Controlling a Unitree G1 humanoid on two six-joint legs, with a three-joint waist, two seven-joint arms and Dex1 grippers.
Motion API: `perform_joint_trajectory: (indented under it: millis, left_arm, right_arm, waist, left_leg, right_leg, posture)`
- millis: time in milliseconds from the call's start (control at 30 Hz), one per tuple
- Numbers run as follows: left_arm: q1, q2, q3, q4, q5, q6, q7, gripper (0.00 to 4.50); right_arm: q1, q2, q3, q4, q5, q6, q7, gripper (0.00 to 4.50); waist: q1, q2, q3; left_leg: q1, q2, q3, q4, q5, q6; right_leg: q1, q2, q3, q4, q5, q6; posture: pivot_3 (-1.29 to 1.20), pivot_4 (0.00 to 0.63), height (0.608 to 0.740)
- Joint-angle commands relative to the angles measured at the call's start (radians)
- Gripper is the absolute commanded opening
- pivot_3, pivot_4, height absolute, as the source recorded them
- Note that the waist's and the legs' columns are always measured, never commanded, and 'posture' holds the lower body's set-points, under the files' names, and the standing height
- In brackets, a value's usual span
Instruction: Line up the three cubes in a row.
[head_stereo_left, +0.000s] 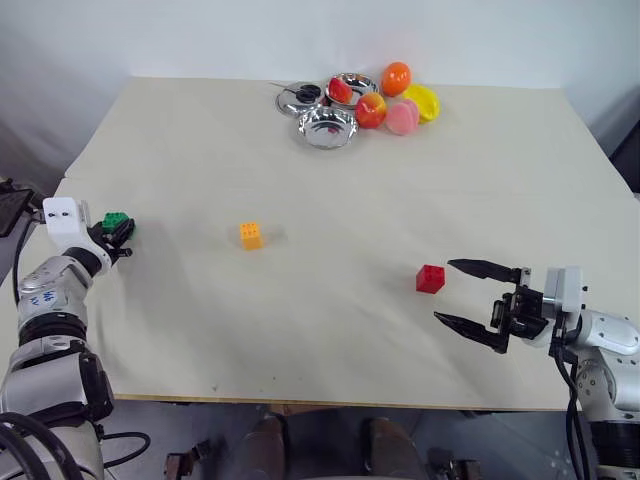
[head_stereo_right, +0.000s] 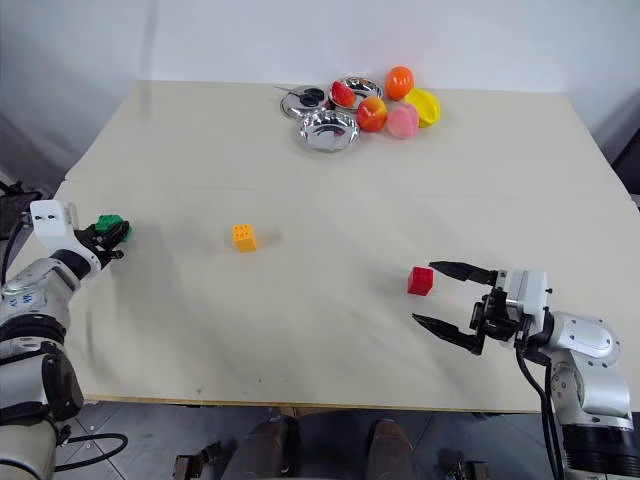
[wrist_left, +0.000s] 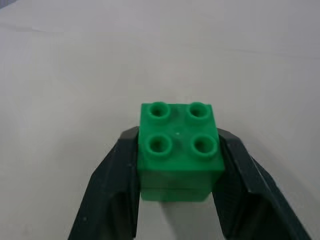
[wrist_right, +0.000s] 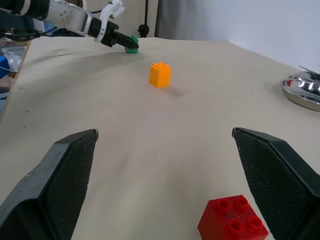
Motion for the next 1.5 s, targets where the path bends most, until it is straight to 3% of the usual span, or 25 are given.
perform_joint_trajectory:
  millis: [33,133,233,433,567,700,800,1133,1500]
  left_arm:
    - [0.097,0.067,0.034,-0.169,-0.093,-0.086,-0.341,1.51]
    - [0.250,0.084,-0.009,-0.422,-0.158,-0.116,-0.625,1.51]
    - [0.309,0.042,-0.134,-0.645,-0.145,-0.074,-0.710,1.51]
    - [0.150,-0.237,-0.421,-0.769,-0.052,-0.088,-0.721,1.51]
    - [0.047,-0.373,-0.537,-0.677,0.045,-0.117,-0.683,1.51]
    - [-0.138,-0.543,-0.636,-0.426,0.169,-0.155,-0.593,1.51]
    - [-0.215,-0.605,-0.648,-0.296,0.216,-0.217,-0.551,1.51]
    - [-0.277,-0.663,-0.633,-0.162,0.245,-0.241,-0.503,1.51]
    - [-0.307,-0.699,-0.641,-0.069,0.292,-0.308,-0.505,1.51]
  right_arm:
    - [0.031,-0.022,-0.075,-0.048,0.033,-0.011,-0.007,4.50]
    - [0.073,-0.050,-0.122,-0.047,0.038,-0.008,0.010,4.50]
    - [0.105,-0.073,-0.160,-0.037,0.044,-0.002,0.025,4.50]
    - [0.141,-0.104,-0.207,0.001,0.034,-0.006,0.047,4.50]
    - [0.177,-0.115,-0.243,-0.007,0.036,-0.001,0.049,4.50]
    - [0.286,-0.121,-0.320,-0.085,0.057,0.022,0.038,4.50]
    - [0.340,-0.117,-0.352,-0.129,0.066,0.036,0.023,4.50]
    - [0.440,-0.068,-0.386,-0.231,0.076,0.045,-0.032,4.50]
    - [0.493,-0.054,-0.344,-0.209,0.062,0.005,0.045,4.50]
  waist:
    - [-0.006,0.000,0.000]
    - [-0.006,0.000,0.000]
    - [0.003,0.000,0.000]
    - [0.042,0.001,0.000]
    - [0.032,0.001,0.000]
    - [0.028,0.001,0.000]
    - [0.032,0.000,0.001]
    - [0.025,0.000,0.001]
    - [0.033,0.000,0.001]
  left_leg:
    - [0.000,0.000,0.001,-0.001,0.000,0.000]
    - [0.000,0.002,0.007,-0.001,-0.002,0.000]
    - [0.000,0.003,0.007,0.000,-0.002,0.000]
    - [0.000,0.003,0.007,0.009,-0.003,0.003]
    - [0.000,0.003,0.008,0.010,-0.004,0.004]
    - [0.000,0.003,0.008,0.010,-0.004,0.004]
    - [-0.001,0.002,0.008,0.011,-0.005,0.005]
    - [-0.002,0.002,0.008,0.015,-0.008,0.007]
    - [-0.003,0.002,0.008,0.018,-0.010,0.007]
  right_leg:
    - [-0.001,0.000,0.000,0.000,0.000,0.000]
    - [-0.004,0.000,0.000,0.001,0.000,-0.001]
    - [-0.004,0.000,0.000,0.001,0.001,-0.002]
    - [0.000,0.000,0.000,-0.002,0.004,-0.001]
    - [0.000,0.001,0.001,-0.001,0.005,-0.001]
    - [0.001,0.001,0.001,-0.003,0.005,0.000]
    - [0.002,0.001,0.001,-0.010,0.006,0.001]
    - [0.002,0.001,0.001,-0.010,0.006,0.002]
    - [0.003,0.001,0.001,-0.011,0.006,0.002]
  posture:
    - [0.00,0.150,0.740]
    - [0.00,0.150,0.740]
    - [0.00,0.150,0.740]
    - [0.00,0.150,0.740]
    - [0.00,0.150,0.740]
    - [0.00,0.150,0.740]
    - [0.00,0.150,0.740]
    - [0.00,0.150,0.740]
    - [0.00,0.150,0.740]
